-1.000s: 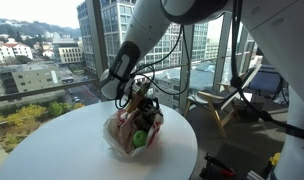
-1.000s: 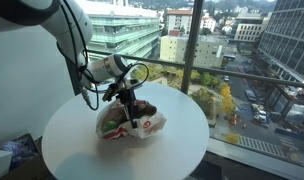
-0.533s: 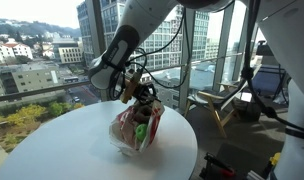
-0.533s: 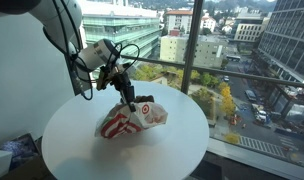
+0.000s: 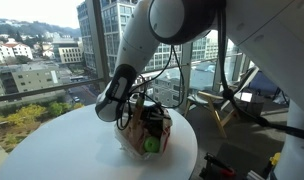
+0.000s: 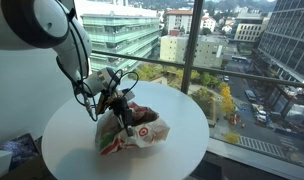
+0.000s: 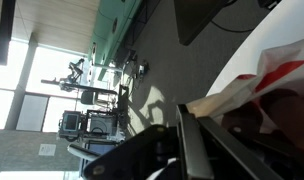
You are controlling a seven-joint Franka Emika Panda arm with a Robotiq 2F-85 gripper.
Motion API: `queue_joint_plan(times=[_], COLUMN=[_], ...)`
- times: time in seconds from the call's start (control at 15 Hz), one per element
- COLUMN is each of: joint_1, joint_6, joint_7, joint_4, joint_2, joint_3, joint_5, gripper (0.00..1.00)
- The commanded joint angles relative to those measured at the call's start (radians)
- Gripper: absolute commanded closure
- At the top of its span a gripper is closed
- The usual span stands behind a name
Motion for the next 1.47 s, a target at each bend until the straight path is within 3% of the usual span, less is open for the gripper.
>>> queue_joint_plan(times=[0.0, 0.33, 0.6, 0.8, 1.07, 1.13, 1.4], joint_1=[-0.009, 0.027, 0.007, 0.018, 0.038, 0.050, 0.046], joint_6=[-0.068, -0.018, 0.089, 0.234, 0.522, 0.418, 0.525], joint_7=[-0.035, 0.083, 0.060, 0.062, 0.044, 0.048, -0.006], joint_4=[0.051, 0.017, -0.046, -0.134, -0.308, -0.195, -0.253], joint_2=[0.014, -0.085, -0.188, -0.239, -0.308, -0.230, -0.257], joint_3=[0.013, 0.018, 0.116, 0.174, 0.226, 0.194, 0.216], joint_5=[-0.016, -0.064, 0.054, 0.151, 0.196, 0.190, 0.197], gripper=[0.68, 0.28, 0.01, 0.00, 0.00, 0.00, 0.00])
